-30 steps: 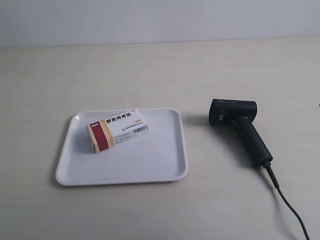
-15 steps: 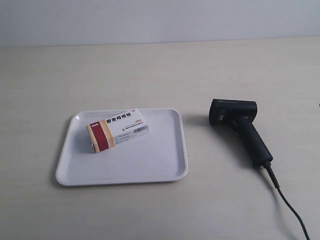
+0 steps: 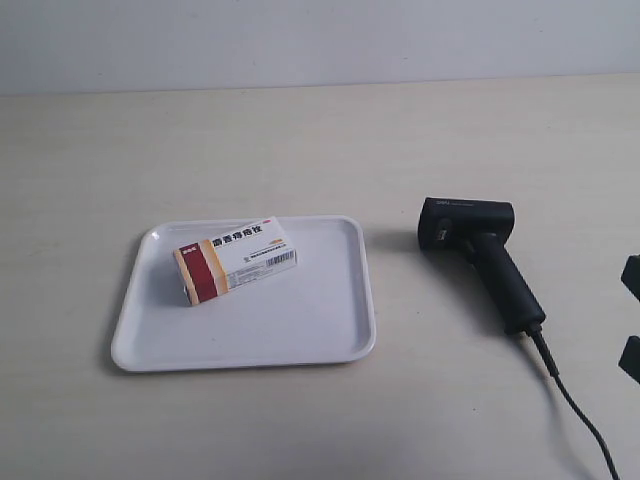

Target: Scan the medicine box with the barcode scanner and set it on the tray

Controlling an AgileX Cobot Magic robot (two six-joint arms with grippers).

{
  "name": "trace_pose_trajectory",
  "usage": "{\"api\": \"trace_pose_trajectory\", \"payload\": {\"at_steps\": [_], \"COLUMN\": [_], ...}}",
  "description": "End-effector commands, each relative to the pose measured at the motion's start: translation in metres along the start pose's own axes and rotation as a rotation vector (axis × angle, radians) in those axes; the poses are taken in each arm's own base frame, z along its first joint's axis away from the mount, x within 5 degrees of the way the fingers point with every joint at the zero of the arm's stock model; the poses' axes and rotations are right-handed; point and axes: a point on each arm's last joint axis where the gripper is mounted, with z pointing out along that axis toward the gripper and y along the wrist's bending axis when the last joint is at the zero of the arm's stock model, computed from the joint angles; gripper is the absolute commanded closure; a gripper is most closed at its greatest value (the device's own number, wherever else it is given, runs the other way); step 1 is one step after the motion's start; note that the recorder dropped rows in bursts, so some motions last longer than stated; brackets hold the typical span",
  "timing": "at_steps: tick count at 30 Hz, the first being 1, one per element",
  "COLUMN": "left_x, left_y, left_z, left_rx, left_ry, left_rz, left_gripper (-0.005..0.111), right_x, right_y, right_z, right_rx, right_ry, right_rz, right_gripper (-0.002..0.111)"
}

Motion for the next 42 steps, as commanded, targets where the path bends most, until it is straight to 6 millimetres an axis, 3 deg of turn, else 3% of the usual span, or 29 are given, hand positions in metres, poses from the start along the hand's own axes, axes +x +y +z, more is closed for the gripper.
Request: {"api": "trace_pose_trajectory", "payload": {"at_steps": [1,9,15,19,42], "left_x": [0.0,0.0,0.0,0.0,0.0], "left_y": [0.0,0.0,0.0,0.0,0.0], "left_z": [0.0,0.0,0.0,0.0,0.0], "left_rx": [-0.002,-0.002,-0.002,-0.002,-0.002], "left_ry": [-0.006,-0.006,-0.006,-0.006,-0.006], "left_rz": [-0.005,-0.003,-0.003,-0.003,-0.003], "left_gripper": [0.104,0.104,0.104,0.104,0.104], "right_x": [0.002,-0.001,-0.012,-0.01,-0.005], "right_y": [-0.001,-0.001,-0.014,-0.017,-0.017], "right_z": [0.0,-0.004,-0.03,-0.042,-0.046], "right_rx": [0.004,0.003,0.17,0.243,0.259], "right_ry": [0.008,-0.034,-0.281,-0.349,-0.343], "right_rz": [0.003,0.014,0.065,0.07,0.059], "right_gripper": [0.108,0.108,0.108,0.108,0.108]}}
